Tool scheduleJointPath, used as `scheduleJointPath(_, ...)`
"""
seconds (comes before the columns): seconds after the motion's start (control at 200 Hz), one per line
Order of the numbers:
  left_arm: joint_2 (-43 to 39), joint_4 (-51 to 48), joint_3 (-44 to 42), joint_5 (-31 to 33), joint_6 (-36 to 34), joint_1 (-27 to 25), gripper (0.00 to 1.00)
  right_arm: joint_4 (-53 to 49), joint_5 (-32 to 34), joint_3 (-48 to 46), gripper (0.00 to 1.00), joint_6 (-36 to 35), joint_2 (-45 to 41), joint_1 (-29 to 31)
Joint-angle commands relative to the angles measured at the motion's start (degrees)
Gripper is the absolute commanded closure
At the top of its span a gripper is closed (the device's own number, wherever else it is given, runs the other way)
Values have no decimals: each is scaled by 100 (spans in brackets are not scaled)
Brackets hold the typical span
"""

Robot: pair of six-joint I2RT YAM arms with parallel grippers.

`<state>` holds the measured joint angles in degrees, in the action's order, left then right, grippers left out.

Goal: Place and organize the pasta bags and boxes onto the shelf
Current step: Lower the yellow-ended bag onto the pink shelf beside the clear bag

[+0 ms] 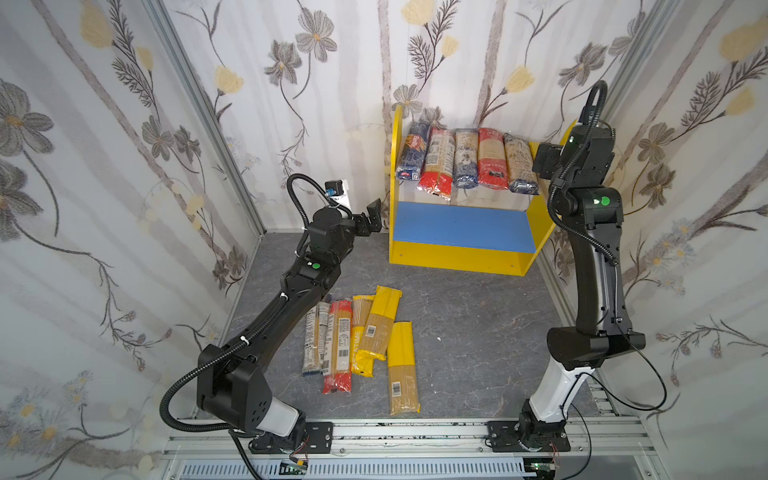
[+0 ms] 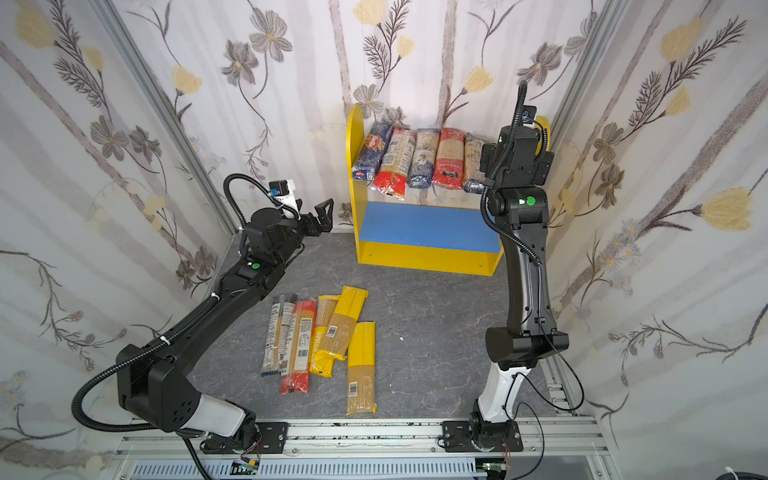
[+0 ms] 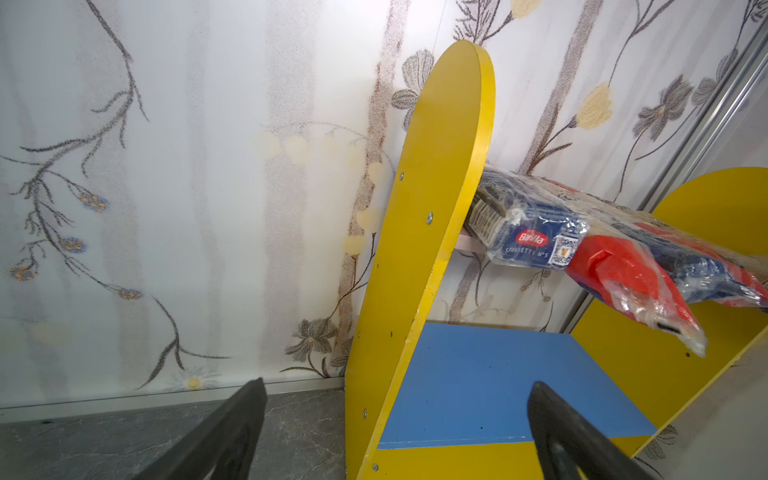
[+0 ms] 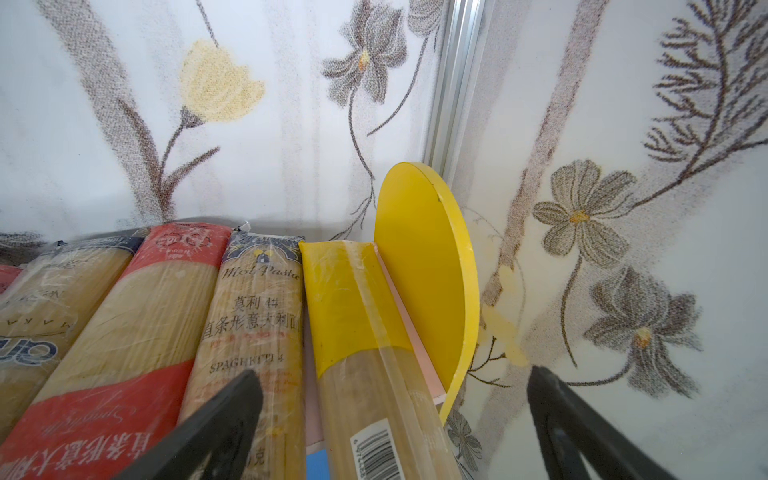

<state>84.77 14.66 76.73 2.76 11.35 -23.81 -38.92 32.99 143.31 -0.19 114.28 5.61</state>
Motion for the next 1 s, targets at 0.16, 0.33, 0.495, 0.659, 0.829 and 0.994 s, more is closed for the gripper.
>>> scheduleJointPath(0.16,-257,125,-77,-152,89,8,0,-340,-236,-404,2,884,-759,25)
scheduleJointPath(0.33,-469,125,-220,-390,302,7,0,-221,-700,-2038,12,1561,-1966,45)
scheduleJointPath(0.495,-656,109,-571,-563,428,-9,0,412,-1099,-4084,51,1952,-3442,11)
scheduleJointPath(0.659,-669,46,-603,-772,489,-18,1,487,-1305,-4913,59,2254,-3971,-129)
scheduleJointPath(0.829,-508,20,-464,-951,508,-14,1,1279,-1928,-5723,65,2923,-4173,-467)
scheduleJointPath(0.994,-341,20,-305,-1099,497,-18,1,2041,-2190,-6288,61,3394,-4361,-692)
